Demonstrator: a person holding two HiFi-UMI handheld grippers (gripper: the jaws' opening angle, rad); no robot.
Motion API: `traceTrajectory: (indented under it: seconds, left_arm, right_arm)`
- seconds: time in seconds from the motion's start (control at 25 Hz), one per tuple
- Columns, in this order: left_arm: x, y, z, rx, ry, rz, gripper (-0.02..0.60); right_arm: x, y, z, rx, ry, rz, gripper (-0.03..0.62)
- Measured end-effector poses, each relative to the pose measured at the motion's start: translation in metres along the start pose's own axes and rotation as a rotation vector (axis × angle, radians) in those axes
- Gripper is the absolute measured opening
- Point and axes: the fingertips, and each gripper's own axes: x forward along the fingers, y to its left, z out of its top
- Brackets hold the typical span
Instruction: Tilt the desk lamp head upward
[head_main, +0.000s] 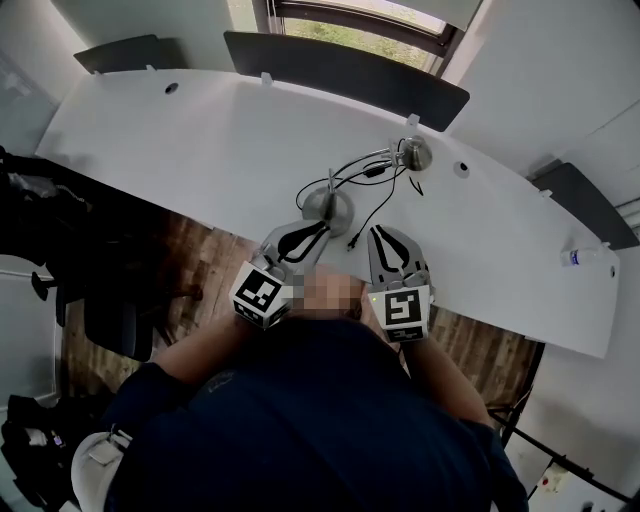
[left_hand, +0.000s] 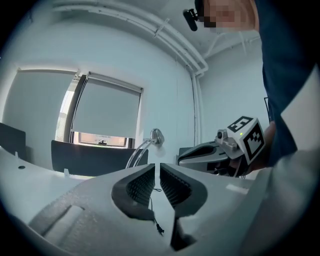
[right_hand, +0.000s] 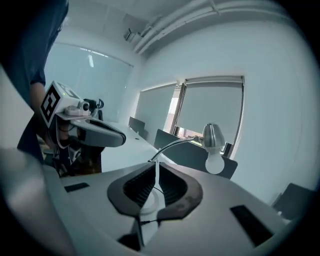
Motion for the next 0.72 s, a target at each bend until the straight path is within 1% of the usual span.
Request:
traceTrajectory:
  seconds: [0.12,0.24,0.32,0.48,0.72]
  left_arm:
    - [-0.002,-0.005,-0.009,-0.008,0.005,-0.022,0.008]
    - [-0.007,-0.009,-0.018,-0.028,0.024,-0.036,0.008]
    - [-0.007,-0.011,-0.017,-0.030,0.026,-0.044,0.008]
    - [-0.009,-0.017,-0.015,-0.034,0.021,-0.065,0.006]
    - [-0.011,-0.020,-0.010,-0.017,0.003,-0.066,0.006]
  right_arm:
    - [-0.003,0.014,-0.003,0.101,-0.060,0.044,0.019]
    - [-0.007,0.028,-0.008,0.208,-0.094,0.085,0.011]
    - [-0.008,0.033,-0.010,0.254,-0.101,0.104,0.011]
    - [-0.007,0.039,-0.014,0.304,-0.115,0.134,0.011]
    - [-0.010,0.038,-0.015,0.320,-0.118,0.145,0.011]
